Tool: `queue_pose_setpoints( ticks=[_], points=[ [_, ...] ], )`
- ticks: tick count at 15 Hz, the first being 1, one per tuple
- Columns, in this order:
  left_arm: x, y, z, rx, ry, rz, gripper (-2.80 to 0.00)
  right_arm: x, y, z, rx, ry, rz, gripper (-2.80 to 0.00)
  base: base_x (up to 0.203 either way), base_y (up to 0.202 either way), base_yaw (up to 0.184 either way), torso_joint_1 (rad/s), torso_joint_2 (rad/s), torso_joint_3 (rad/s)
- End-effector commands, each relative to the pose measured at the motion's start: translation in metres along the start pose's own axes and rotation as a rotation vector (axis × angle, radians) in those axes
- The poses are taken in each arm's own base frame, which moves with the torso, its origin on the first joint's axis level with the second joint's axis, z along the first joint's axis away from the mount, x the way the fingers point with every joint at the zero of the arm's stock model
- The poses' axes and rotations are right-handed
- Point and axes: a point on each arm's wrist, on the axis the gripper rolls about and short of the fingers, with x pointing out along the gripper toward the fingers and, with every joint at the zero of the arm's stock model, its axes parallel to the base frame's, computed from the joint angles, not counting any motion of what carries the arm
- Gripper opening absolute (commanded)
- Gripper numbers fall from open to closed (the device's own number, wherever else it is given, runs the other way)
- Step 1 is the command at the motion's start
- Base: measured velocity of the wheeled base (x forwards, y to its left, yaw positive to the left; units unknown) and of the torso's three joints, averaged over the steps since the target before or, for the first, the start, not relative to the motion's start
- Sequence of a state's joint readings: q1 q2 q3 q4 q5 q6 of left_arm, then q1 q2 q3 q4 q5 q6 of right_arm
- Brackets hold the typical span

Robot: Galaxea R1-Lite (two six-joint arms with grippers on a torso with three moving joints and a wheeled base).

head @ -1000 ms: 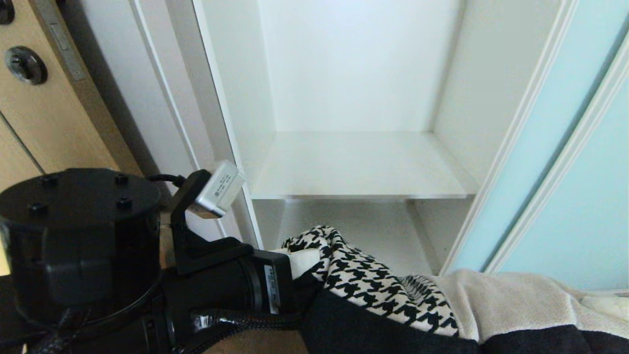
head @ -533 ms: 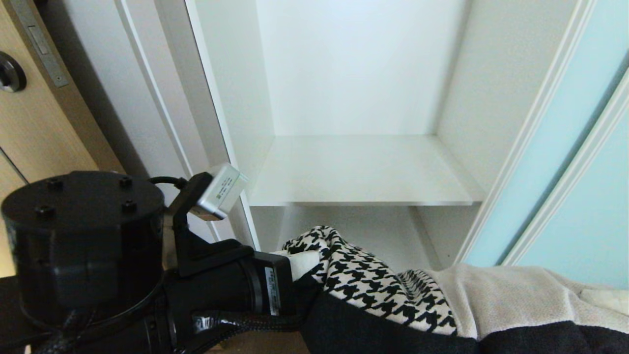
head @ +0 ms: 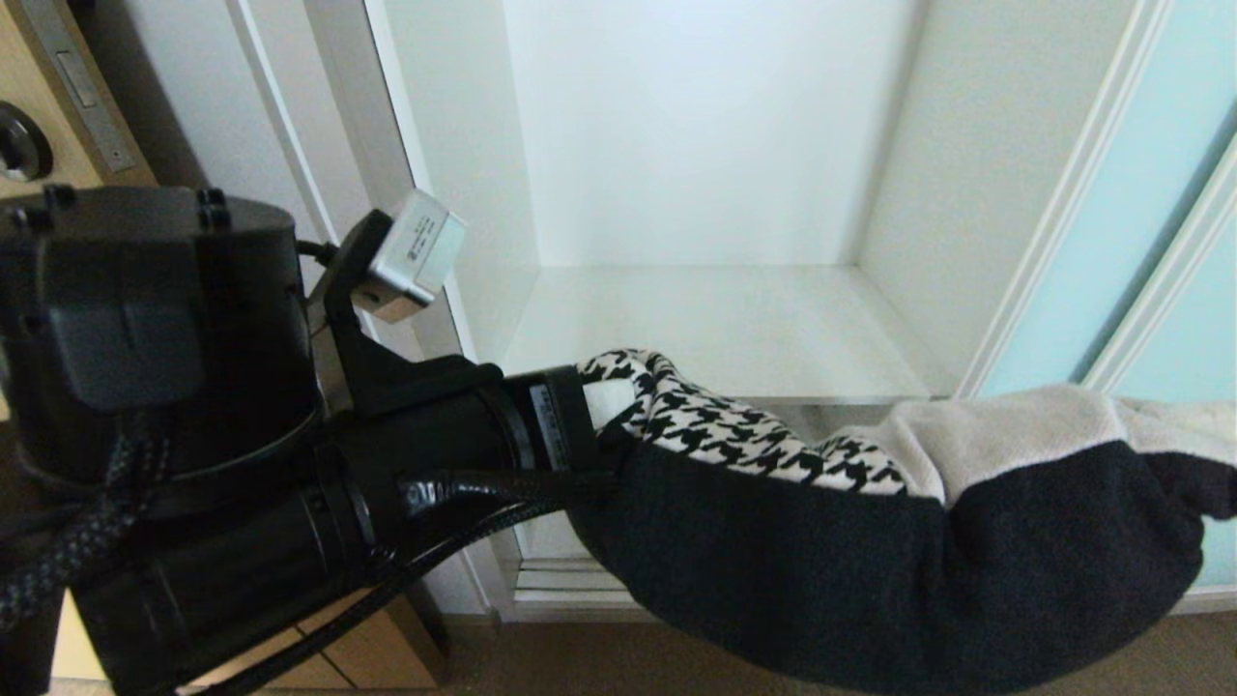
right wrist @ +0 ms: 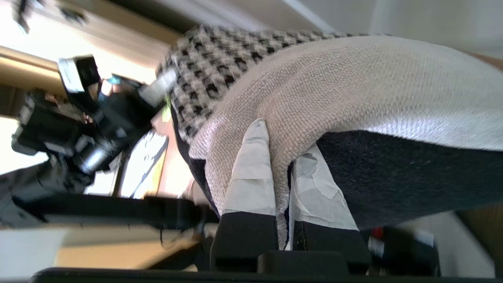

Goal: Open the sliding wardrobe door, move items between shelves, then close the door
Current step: Place the pillow on the higher shelf

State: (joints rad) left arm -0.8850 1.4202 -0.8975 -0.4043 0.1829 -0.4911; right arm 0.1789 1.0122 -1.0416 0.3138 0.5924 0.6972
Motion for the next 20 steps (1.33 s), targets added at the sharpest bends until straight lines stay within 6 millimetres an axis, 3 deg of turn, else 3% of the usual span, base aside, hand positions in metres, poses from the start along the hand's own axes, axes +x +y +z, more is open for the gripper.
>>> queue_pose_setpoints(
  ticks=[1,8,13,16,20],
  points=[
    [0.003,-0.002,0.019,-0.007,-0.065,-0.002,-2.80,0.017,0.009,0.028,-0.009,-0.016,0.002,-2.80,0.000,0.000,0.000,0.000,0.00,0.000],
    [0.027,0.002,0.079,0.037,-0.254,0.044,-2.80,0.057,0.032,0.099,-0.108,-0.110,0.035,-2.80,0.000,0.000,0.000,0.000,0.00,0.000],
    [0.068,0.026,0.113,0.049,-0.355,0.128,-2.80,0.098,0.033,0.146,-0.143,-0.187,0.024,-2.80,0.000,0.000,0.000,0.000,0.00,0.000],
    [0.094,0.048,0.115,0.062,-0.358,0.188,-2.80,0.132,0.018,0.166,-0.186,-0.197,0.007,-2.80,0.000,0.000,0.000,0.000,0.00,0.000],
    [0.133,0.080,0.104,0.068,-0.414,0.217,-2.80,0.188,-0.024,0.178,-0.217,-0.238,-0.049,-2.80,0.000,0.000,0.000,0.000,0.00,0.000]
  ],
)
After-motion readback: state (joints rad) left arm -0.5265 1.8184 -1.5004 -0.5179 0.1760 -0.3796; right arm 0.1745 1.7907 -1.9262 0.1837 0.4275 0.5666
